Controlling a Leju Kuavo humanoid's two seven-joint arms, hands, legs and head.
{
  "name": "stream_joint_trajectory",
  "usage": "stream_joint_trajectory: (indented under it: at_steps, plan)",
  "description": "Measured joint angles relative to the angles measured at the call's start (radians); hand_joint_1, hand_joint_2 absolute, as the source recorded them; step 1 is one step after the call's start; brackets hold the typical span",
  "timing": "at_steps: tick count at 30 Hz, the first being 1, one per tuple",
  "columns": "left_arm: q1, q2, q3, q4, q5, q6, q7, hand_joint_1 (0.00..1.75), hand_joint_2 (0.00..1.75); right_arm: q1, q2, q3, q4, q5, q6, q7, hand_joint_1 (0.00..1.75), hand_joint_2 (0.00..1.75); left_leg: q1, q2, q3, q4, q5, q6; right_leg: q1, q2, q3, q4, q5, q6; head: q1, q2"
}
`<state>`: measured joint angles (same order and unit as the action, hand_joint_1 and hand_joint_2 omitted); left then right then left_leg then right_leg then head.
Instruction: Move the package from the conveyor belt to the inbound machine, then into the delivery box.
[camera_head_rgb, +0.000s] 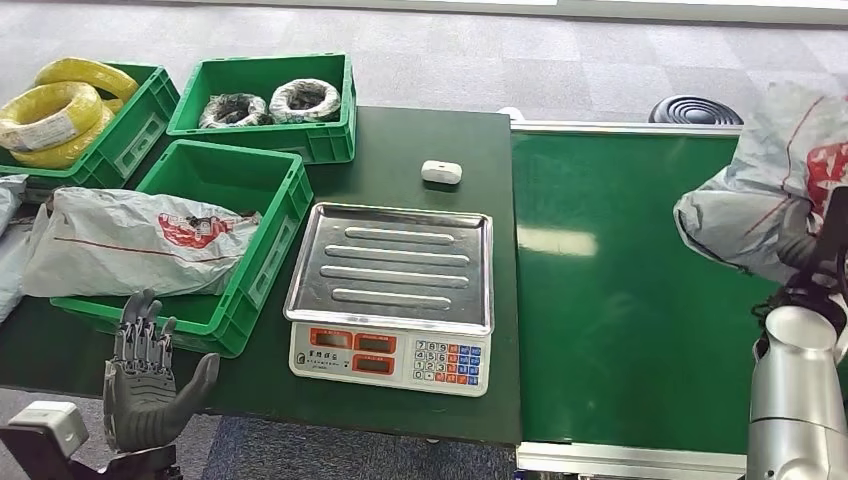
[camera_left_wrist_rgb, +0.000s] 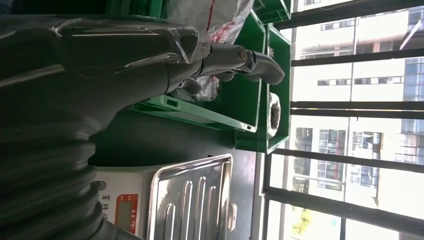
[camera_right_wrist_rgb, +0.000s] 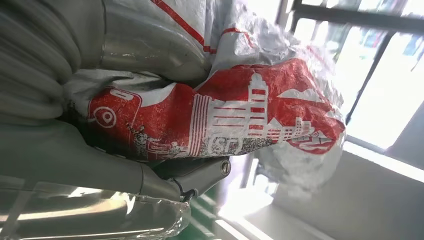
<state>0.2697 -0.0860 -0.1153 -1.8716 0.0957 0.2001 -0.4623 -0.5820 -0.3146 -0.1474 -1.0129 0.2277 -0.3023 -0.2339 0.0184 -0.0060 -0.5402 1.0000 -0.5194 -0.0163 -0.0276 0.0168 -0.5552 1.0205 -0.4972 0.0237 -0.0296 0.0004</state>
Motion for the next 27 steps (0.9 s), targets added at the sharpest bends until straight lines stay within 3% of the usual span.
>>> stream_joint_trajectory:
  at_steps: [5,10,18,27]
  plan:
    - [-0.05,0.01,-0.006,0.008,-0.002,-0.024,-0.015,0.0,1.75,-0.182,0.036,0.276,0.0,0.088,0.304,0.036,1.75,1.75,0.001,0.003,0.005,0.0,0.002,-0.002,0.001,0.003,-0.001,0.001,0.001,-0.001,0.0,0.0]
    - [-0.097,0.013,-0.024,0.03,-0.016,-0.065,-0.009,0.0,1.75,-0.252,0.103,0.453,0.0,0.103,0.505,0.054,1.75,1.75,0.002,-0.009,-0.001,0.0,0.006,-0.002,0.002,-0.008,-0.002,0.001,0.001,-0.001,0.0,0.0]
    - [-0.158,0.009,-0.034,0.076,-0.039,-0.106,0.011,0.0,1.75,-0.273,0.128,0.534,0.02,0.062,0.738,0.049,1.75,1.75,0.001,-0.009,-0.002,0.001,0.006,-0.002,0.001,-0.009,-0.002,-0.001,0.001,-0.001,0.0,0.0]
    - [-0.189,-0.003,-0.034,0.092,-0.056,-0.126,0.029,0.0,1.75,-0.278,0.102,0.558,0.149,0.038,0.811,-0.022,1.75,1.75,0.001,-0.01,-0.002,0.001,0.006,-0.002,0.001,-0.009,-0.002,-0.001,0.001,0.0,0.0,0.0]
